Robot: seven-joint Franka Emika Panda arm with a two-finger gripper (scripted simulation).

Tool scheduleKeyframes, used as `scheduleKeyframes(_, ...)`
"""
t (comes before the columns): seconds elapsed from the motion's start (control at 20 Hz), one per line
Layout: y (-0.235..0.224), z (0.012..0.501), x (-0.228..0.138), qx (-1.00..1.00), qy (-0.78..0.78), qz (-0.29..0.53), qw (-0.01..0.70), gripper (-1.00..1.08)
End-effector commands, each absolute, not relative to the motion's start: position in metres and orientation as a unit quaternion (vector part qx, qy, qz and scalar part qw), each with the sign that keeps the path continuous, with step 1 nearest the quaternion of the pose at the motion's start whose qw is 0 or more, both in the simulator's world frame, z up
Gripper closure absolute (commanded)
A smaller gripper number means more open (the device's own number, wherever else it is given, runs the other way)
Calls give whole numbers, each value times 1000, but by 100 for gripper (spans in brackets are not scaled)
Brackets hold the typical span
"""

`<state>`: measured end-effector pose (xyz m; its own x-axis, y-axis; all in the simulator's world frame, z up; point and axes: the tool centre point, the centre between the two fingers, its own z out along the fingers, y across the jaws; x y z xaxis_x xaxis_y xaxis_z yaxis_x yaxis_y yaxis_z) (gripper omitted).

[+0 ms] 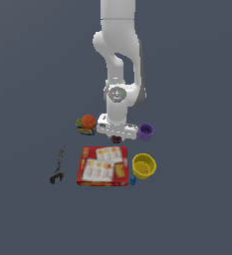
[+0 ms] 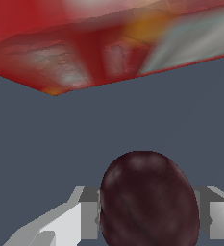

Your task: Pick up a designated object from a clutter of objects.

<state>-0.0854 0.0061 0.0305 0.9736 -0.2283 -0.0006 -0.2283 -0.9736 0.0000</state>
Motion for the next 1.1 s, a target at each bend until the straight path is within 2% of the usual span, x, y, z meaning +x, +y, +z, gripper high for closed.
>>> scheduleKeyframes(0.0, 7, 34, -85, -993, 115, 0, 0, 108)
scheduleKeyframes(0.5, 20, 78, -87, -993, 115, 0, 0, 108)
scheduleKeyframes(1.05, 48, 171, -89, -993, 115, 0, -1, 108)
